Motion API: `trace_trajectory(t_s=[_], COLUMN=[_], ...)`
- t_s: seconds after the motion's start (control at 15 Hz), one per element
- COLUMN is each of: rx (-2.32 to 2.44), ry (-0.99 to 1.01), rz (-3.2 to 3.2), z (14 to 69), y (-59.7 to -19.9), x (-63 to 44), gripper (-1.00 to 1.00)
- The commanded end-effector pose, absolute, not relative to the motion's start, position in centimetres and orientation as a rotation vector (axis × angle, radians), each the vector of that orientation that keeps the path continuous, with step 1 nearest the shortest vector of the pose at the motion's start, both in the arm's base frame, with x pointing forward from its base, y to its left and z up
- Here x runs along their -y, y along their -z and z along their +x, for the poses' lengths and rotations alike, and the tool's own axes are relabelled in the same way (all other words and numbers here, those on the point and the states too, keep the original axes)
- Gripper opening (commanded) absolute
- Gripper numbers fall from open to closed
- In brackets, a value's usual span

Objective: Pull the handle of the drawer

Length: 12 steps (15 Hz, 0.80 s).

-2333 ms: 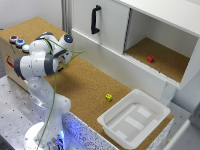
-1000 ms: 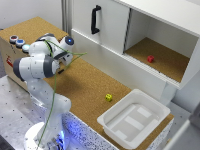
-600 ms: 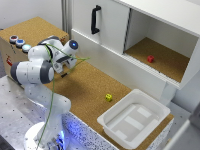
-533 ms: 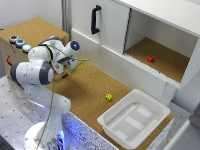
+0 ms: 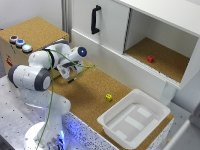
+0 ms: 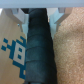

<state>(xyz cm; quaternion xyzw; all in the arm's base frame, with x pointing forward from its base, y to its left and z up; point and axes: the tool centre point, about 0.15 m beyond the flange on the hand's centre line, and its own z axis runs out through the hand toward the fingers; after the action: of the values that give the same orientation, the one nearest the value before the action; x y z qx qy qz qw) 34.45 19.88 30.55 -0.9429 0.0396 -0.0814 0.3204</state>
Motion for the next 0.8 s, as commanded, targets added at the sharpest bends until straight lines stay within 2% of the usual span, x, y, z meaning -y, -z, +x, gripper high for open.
trace_trajectory(t_s=[0.0,0.33,0.4,0.73], rx=[-0.129,-0.157,-0.125,0.159], ry=[0.212,0.223,0.240,0.408], rz=[-2.452,-2.471,-2.527,-2.951], z=[37.0,36.8,36.7,34.8], y=[-26.9,-27.1,-27.7,-32.0], x=[-14.3,-12.8,-13.0,-15.3], gripper=[-1.00,-1.00,1.00,1.00])
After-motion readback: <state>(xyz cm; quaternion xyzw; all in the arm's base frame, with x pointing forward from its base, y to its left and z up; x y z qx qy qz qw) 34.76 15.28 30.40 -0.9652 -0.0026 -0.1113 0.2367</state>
